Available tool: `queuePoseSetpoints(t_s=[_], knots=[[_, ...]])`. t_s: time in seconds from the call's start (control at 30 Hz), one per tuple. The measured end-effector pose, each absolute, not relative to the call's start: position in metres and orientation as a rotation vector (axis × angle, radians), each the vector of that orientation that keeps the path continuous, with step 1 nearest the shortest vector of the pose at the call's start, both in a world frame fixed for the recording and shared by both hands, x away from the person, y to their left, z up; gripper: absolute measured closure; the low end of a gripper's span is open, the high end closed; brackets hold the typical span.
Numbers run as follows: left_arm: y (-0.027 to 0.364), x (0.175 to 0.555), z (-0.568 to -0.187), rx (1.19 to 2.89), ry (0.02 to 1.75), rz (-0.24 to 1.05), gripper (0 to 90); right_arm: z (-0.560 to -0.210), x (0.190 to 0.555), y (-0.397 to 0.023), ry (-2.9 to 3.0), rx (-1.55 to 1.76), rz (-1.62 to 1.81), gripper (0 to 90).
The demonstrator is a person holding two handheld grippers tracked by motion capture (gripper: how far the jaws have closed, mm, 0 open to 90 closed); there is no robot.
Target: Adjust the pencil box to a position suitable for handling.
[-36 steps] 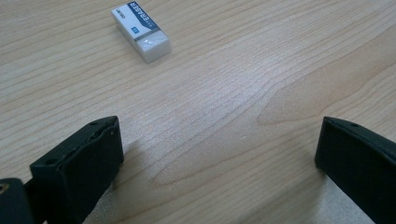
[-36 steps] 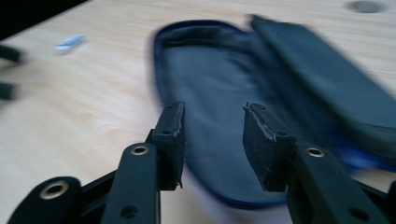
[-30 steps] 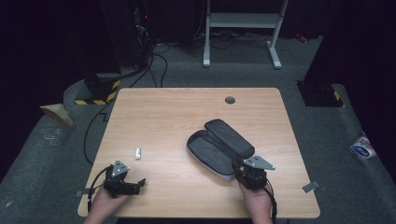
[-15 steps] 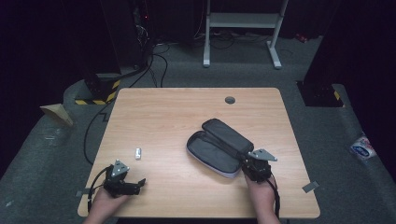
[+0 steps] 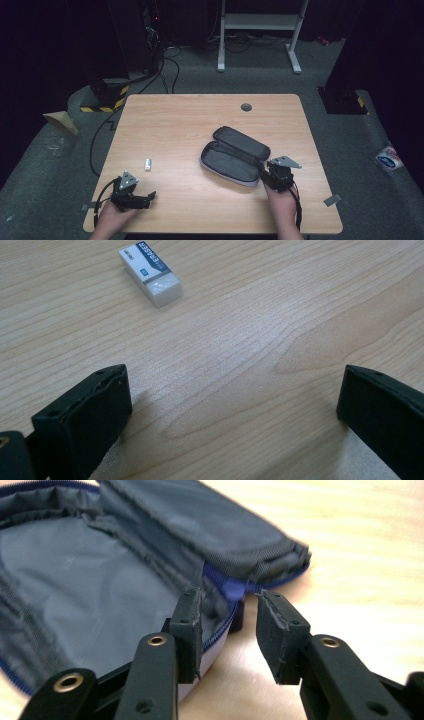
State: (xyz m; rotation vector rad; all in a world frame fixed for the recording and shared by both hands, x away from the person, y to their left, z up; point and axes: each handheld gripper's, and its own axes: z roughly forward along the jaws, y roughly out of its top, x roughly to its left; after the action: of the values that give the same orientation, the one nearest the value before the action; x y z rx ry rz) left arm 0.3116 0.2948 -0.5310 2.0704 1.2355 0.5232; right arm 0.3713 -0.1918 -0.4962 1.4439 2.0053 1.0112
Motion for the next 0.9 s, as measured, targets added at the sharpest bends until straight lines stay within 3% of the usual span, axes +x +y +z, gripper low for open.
queuePoseSetpoints(t_s=[0.47, 0.9], knots=[[0.295, 0.312, -0.531, 2.070, 1.236, 0.523, 1.3, -0.508, 0.378, -0.178, 2.078, 1.412, 0.988, 77.3], [0.295, 0.311, -0.531, 2.076, 1.224, 0.528, 2.1, -0.507, 0.384, -0.134, 2.189, 1.276, 1.004, 80.6]])
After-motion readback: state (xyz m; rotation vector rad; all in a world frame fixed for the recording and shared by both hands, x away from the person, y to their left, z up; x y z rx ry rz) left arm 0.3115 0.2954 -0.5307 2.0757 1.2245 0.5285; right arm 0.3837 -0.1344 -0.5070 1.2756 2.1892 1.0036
